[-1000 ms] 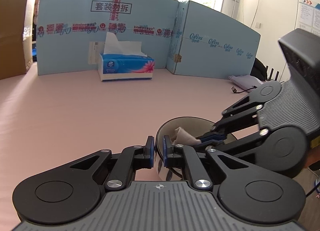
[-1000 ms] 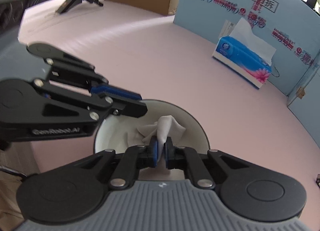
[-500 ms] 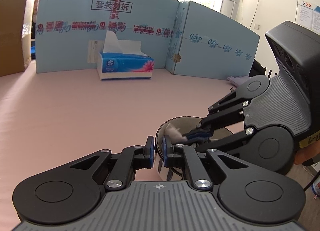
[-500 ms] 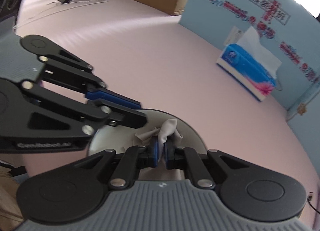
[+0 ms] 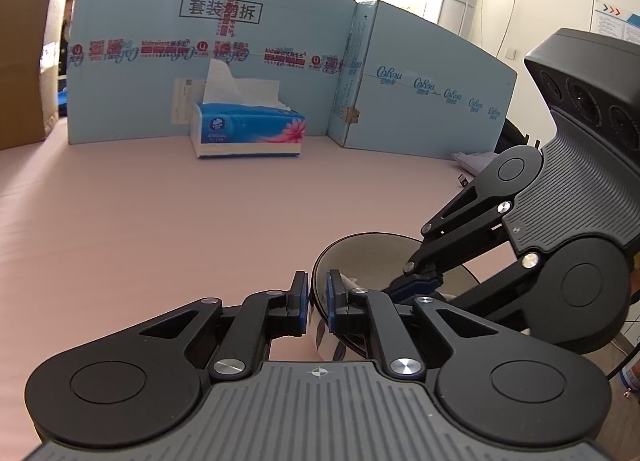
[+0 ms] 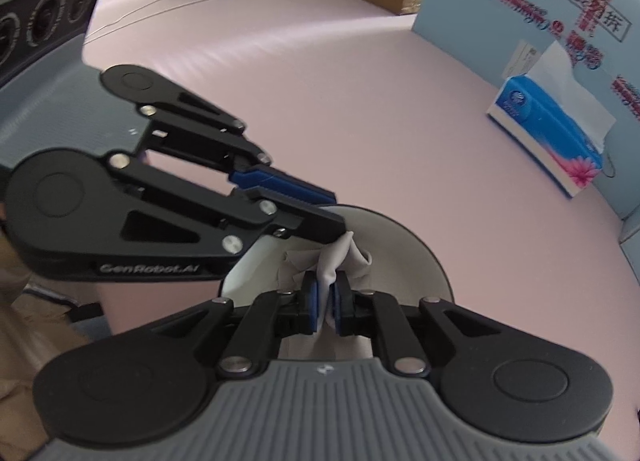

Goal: Clean bowl
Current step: 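Wipe the cloth around inside the bowl with the right tool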

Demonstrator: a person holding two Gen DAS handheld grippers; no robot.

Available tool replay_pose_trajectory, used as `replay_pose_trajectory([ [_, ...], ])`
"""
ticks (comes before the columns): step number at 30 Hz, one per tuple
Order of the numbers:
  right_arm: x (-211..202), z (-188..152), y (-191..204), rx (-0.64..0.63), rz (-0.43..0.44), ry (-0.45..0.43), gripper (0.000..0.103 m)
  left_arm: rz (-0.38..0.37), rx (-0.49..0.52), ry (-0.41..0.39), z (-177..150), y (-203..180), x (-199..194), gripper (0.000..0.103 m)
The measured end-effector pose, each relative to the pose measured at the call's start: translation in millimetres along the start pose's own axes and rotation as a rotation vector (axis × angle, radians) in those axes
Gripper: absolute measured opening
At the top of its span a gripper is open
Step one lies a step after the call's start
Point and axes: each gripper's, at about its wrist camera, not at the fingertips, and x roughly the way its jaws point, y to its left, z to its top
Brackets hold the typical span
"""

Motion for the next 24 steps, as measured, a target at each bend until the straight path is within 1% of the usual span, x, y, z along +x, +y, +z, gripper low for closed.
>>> replay_pose_trajectory([
  [6,-1,3,0,-0.015,0.041,0.044,0.011,-0.009,0.0,-0.002,-1,2,0,0.013],
  [13,-3,1,3,-0.036,0.043,0.07,0.011,-0.014,0.006,-0.003,-1,2,-1,0.013],
  [15,-1,7,21,-0.025,0.027,0.064,0.011,-0.014,0.006,-0.003,0,1,-1,0.013],
  [19,-3,4,24,0.004,0.001,0.053,0.011,-0.005,0.014,0.001,1,-1,-2,0.013],
  [20,-3,2,24,0.028,-0.014,0.042,0.011,-0.002,0.015,0.002,1,-2,-2,0.013],
  [24,-3,1,33,0.029,-0.068,0.014,0.011,0.023,0.026,0.014,1,-8,-2,0.013],
])
